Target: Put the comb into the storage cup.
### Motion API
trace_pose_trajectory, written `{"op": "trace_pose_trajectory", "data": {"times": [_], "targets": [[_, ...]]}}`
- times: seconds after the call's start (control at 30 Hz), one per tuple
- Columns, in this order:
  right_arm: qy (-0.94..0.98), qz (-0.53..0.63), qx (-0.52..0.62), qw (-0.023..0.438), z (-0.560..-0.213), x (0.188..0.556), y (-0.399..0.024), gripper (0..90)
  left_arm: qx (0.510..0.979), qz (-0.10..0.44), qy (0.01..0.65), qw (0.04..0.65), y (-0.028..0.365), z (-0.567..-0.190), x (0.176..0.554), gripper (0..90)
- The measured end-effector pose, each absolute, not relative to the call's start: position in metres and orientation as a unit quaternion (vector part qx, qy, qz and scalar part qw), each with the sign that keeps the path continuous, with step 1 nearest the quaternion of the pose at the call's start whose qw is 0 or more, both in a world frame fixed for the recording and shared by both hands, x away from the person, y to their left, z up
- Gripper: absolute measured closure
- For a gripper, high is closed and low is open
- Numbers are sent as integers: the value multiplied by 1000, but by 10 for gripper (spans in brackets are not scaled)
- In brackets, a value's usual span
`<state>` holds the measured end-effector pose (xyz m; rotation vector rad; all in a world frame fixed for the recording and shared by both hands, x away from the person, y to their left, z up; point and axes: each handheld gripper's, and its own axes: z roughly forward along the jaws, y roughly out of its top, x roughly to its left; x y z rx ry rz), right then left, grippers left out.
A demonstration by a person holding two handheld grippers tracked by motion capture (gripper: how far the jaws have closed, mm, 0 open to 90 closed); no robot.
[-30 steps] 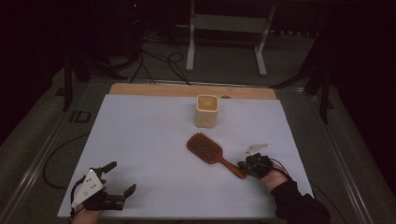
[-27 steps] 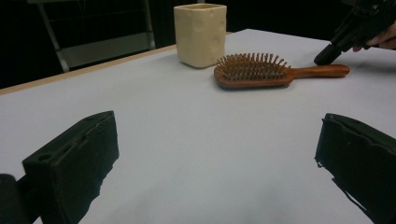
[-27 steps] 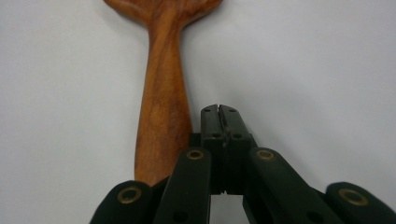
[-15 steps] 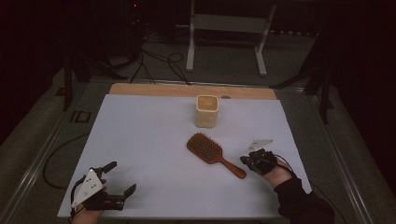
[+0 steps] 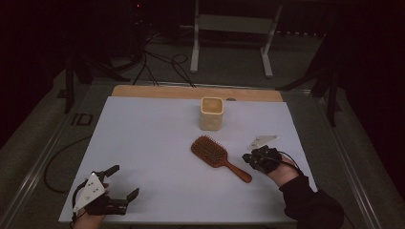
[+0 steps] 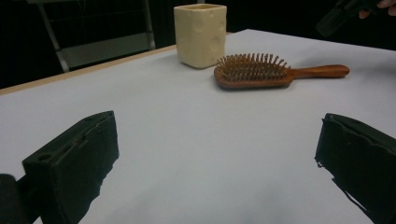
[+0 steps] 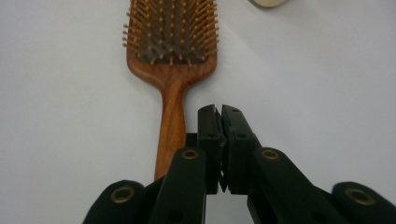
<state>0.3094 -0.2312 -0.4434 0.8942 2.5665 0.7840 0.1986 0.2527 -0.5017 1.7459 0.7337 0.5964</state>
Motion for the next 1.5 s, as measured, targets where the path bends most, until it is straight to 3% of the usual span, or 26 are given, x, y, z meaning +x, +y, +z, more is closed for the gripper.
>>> {"op": "trace_pose_trajectory", "data": {"times": [0.47, 1.0, 1.23, 1.27, 1.3, 1.33, 1.5], "targets": [[911, 252, 296, 142, -438, 316, -211, 595, 739, 252, 309, 544, 253, -502, 199, 0], [932, 197, 296, 67, -465, 333, -188, 108, 740, 252, 308, 543, 253, -502, 198, 0], [933, 180, 305, 72, -477, 338, -180, 92, 739, 251, 308, 544, 253, -502, 199, 0], [933, 178, 304, 77, -479, 338, -178, 103, 738, 251, 307, 545, 253, -502, 199, 0], [935, 173, 303, 71, -480, 338, -177, 183, 738, 251, 308, 545, 253, -502, 199, 0], [937, 166, 304, 57, -482, 340, -176, 188, 739, 251, 307, 544, 253, -502, 199, 0], [940, 149, 297, 74, -488, 342, -170, 239, 739, 251, 307, 545, 253, -502, 198, 0]]}}
